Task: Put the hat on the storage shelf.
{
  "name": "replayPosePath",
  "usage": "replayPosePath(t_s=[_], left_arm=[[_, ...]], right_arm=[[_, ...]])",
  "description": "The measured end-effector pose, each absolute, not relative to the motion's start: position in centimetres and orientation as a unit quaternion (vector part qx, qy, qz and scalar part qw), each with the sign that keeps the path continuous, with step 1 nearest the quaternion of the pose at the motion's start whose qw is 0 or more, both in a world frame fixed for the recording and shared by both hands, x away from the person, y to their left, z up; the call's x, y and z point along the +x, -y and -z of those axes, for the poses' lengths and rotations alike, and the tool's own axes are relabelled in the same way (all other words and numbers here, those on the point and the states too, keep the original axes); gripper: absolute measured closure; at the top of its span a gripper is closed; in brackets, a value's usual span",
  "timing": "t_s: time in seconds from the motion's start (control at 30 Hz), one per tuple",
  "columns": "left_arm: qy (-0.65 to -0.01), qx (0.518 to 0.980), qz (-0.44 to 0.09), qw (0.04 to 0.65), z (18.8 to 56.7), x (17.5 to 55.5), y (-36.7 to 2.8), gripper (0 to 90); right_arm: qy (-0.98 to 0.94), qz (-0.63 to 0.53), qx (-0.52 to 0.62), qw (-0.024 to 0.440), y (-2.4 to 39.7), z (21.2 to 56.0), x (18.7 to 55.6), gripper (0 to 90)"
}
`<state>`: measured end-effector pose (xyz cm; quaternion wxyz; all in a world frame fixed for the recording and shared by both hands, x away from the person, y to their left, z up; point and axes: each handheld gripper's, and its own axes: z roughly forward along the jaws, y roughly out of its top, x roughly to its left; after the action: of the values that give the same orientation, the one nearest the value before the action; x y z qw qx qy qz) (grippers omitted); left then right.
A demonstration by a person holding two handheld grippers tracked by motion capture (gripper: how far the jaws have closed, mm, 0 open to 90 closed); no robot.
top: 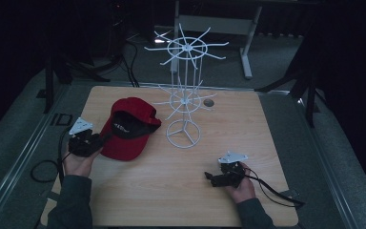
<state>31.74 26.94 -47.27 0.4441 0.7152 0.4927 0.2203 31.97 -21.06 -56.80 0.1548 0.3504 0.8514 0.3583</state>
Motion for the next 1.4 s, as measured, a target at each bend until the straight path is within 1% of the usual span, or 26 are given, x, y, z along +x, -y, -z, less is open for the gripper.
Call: replayPosePath(t_s=[0.2,0.63,1.4], left_arm=[[-0.483,0.707,-0.254,0.451,46.4,31.5,-26.5,86.1],[-0.481,0.697,-0.267,0.46,45.0,31.7,-26.2,86.1],[-0.478,0.664,-0.3,0.49,42.9,32.0,-25.6,86.2]], right_arm=[[-0.851,-0.359,0.35,0.155,21.1,56.8,32.0,13.6],[-0.851,-0.359,0.351,0.155,21.1,56.8,32.0,13.7],[-0.851,-0.359,0.351,0.155,21.0,56.8,32.0,13.6]])
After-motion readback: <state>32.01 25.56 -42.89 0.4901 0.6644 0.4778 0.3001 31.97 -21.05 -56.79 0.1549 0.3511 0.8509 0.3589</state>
